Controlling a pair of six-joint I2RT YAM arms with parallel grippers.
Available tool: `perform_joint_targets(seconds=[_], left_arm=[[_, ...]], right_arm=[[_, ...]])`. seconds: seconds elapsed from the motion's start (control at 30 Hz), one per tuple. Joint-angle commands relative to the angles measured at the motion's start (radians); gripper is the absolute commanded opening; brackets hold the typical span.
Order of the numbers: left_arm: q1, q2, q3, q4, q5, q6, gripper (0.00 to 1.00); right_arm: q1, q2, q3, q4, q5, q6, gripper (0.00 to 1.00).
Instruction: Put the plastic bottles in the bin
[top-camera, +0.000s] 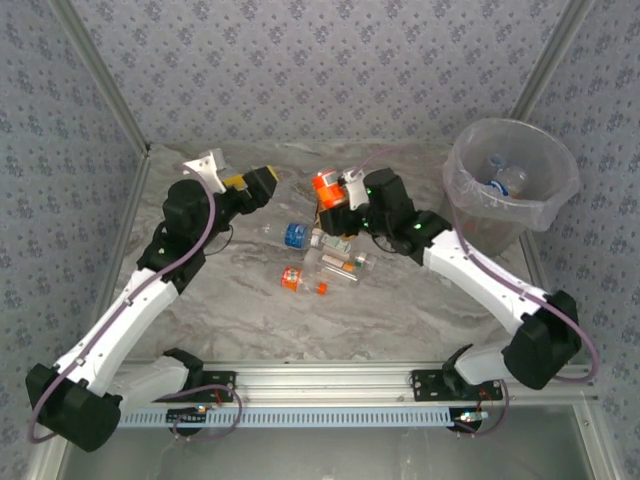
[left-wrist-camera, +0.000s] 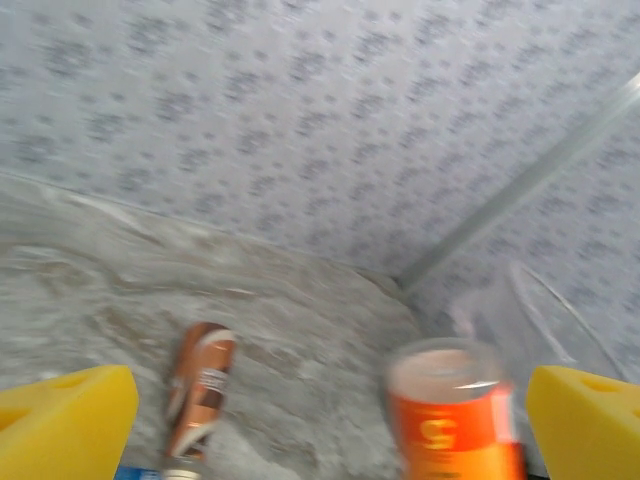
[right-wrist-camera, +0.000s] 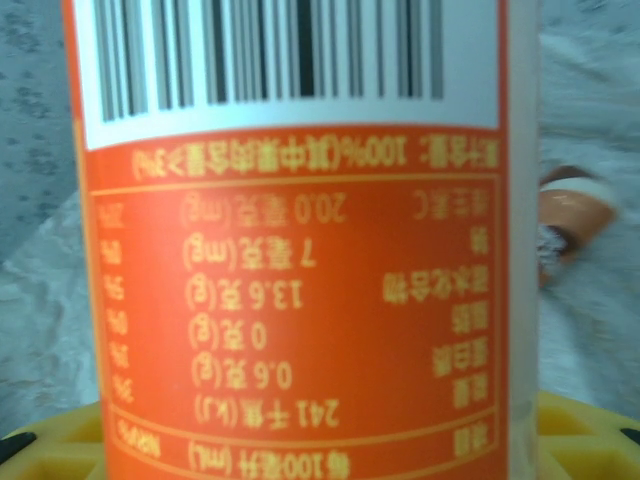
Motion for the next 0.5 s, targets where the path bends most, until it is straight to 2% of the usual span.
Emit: perform_joint_targets(seconds=[0.0,0.27,0.47], left_arm=[[0.011,-0.008,-0.024,-0.098,-0.194,0.043,0.99],[0.022,-0.058,-0.032,-0.255,-0.287,0.029,0.99],[0.022,-0.129,-0.095,-0.225,-0.330,0.051,0.99]], right_arm=[[-0.056,-0.101,0.091,-0.163,0.104,-0.110,0.49],[-0.297,-0.219,0.210,-0.277,0.162,-0.152,0.49],[-0.497,-0.237,0.240,-0.284,0.242,-0.167,0.49]])
